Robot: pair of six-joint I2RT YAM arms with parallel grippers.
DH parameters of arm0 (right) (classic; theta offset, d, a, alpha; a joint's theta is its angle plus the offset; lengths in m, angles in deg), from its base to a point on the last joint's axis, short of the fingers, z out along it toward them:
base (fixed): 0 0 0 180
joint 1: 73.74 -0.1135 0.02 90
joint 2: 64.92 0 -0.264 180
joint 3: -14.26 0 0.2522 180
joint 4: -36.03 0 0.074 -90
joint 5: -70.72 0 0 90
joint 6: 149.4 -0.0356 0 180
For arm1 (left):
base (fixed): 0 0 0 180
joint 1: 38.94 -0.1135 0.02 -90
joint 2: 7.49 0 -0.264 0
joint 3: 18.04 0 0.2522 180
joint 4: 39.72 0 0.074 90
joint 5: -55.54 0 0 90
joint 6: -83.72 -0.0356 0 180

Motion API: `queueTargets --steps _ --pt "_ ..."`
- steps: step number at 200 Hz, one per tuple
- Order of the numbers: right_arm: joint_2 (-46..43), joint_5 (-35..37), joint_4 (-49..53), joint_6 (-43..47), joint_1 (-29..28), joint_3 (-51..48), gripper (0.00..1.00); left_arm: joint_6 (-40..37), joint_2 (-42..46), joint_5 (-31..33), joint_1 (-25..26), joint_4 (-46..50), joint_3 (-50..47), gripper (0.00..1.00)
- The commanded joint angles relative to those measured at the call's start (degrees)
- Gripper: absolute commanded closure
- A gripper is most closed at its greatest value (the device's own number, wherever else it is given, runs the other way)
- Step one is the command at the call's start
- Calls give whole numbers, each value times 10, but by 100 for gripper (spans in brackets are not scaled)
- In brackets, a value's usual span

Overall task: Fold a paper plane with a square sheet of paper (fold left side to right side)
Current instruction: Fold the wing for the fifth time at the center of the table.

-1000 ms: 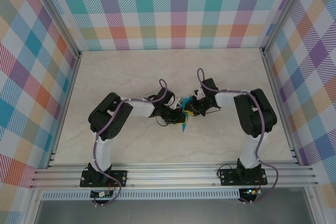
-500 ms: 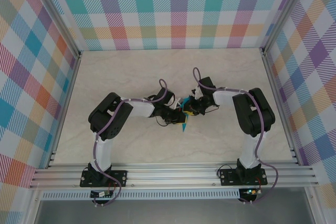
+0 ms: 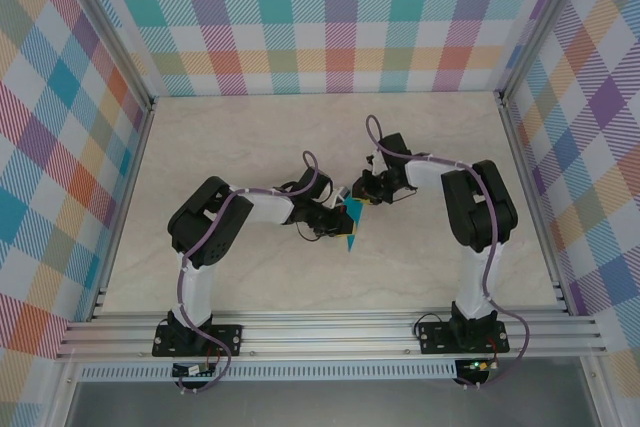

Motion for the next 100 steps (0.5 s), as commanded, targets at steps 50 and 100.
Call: queueTargets --steps 50,100 --pt "51 59 0 48 39 71 81 -3 -40 57 5 88 -40 100" --pt "56 53 28 63 54 119 80 -3 -36 58 5 88 -40 100"
